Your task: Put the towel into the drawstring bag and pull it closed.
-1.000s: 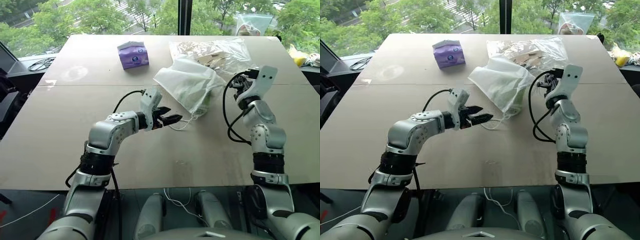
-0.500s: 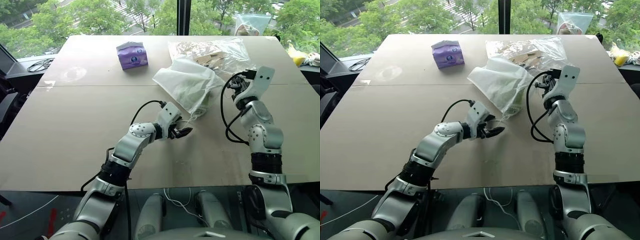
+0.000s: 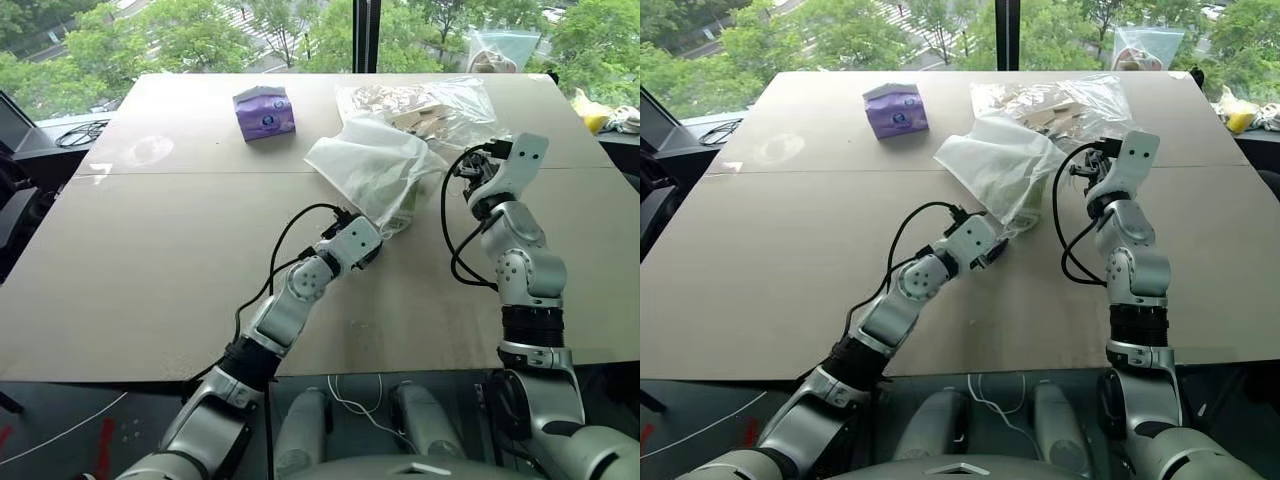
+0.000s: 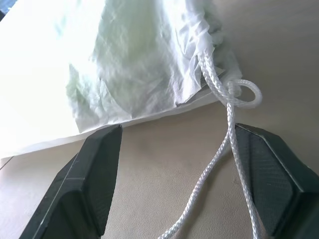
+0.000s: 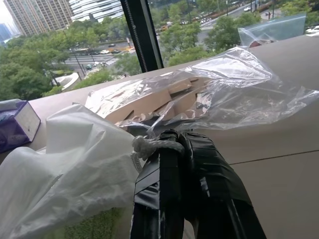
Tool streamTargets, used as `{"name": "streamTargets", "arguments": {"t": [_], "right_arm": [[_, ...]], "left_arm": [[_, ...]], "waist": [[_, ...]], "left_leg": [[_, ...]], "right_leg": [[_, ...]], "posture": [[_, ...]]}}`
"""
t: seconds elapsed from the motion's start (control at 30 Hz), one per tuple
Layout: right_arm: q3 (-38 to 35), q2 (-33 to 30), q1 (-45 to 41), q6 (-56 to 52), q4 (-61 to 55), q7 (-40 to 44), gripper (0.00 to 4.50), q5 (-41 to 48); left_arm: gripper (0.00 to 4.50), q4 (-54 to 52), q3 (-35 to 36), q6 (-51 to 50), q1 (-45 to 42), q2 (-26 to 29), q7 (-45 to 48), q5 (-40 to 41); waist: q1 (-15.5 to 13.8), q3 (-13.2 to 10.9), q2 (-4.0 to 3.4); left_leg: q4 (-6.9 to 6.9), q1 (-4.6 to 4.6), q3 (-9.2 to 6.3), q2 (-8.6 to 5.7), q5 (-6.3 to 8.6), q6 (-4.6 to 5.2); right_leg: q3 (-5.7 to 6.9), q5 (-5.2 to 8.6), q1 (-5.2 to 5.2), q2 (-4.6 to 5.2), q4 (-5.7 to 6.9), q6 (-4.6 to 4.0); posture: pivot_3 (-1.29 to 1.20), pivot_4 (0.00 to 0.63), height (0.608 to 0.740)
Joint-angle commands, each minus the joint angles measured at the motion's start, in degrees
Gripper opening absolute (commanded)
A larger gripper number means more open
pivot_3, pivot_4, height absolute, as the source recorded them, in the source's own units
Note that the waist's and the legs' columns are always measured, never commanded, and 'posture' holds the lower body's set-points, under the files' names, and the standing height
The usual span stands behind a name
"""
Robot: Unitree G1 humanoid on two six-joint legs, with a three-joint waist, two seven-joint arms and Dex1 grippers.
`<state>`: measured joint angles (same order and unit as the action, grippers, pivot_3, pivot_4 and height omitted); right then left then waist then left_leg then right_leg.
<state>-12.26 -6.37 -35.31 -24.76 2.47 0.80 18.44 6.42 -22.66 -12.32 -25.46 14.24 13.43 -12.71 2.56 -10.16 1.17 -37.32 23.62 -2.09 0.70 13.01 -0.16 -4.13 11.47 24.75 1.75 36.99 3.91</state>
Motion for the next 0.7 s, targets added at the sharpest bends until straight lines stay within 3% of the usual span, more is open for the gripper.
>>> {"name": "streamTargets", "arguments": {"t": [0.03,0.2,0.4,0.7], "right_arm": [[-0.1,-0.1,-1.0,0.7,-1.1,0.2,0.00,0.1],[0.3,-0.7,-1.0,1.3,-0.4,0.5,0.00,-0.8],[-0.5,-1.1,-0.5,1.6,-0.2,-0.1,0.00,-1.6],[-1.6,-2.4,-1.2,3.4,0.9,-1.5,0.00,-3.2]], "left_arm": [[1.91,3.2,4.6,-1.7,0.5,-0.4,-6.6,-2.8],[0.02,6.1,5.8,0.7,-0.8,1.0,-16.8,-9.3],[0.02,7.0,9.2,3.9,-2.0,3.4,-26.8,-14.1],[0.02,4.7,17.2,5.5,-3.5,5.1,-33.4,-14.5]], "waist": [[0.1,0.0,0.00],[0.1,0.0,-0.02],[0.2,0.0,-0.03],[-0.4,0.0,-0.02]], "left_leg": [[-0.01,0.00,0.00,0.00,0.00,0.00],[-0.02,-0.07,-0.01,0.04,0.00,0.00],[-0.01,-0.07,-0.01,0.05,0.00,0.00],[0.00,0.13,-0.07,-0.06,0.00,0.00]], "right_leg": [[0.00,0.00,0.00,-0.01,0.02,0.00],[0.00,0.00,-0.01,-0.06,0.10,0.00],[-0.01,0.00,0.01,-0.07,0.13,0.00],[0.06,-0.01,0.04,0.10,-0.03,-0.01]], "posture": [[0.00,0.150,0.740],[0.00,0.150,0.740],[0.00,0.150,0.740],[0.00,0.150,0.740]]}}
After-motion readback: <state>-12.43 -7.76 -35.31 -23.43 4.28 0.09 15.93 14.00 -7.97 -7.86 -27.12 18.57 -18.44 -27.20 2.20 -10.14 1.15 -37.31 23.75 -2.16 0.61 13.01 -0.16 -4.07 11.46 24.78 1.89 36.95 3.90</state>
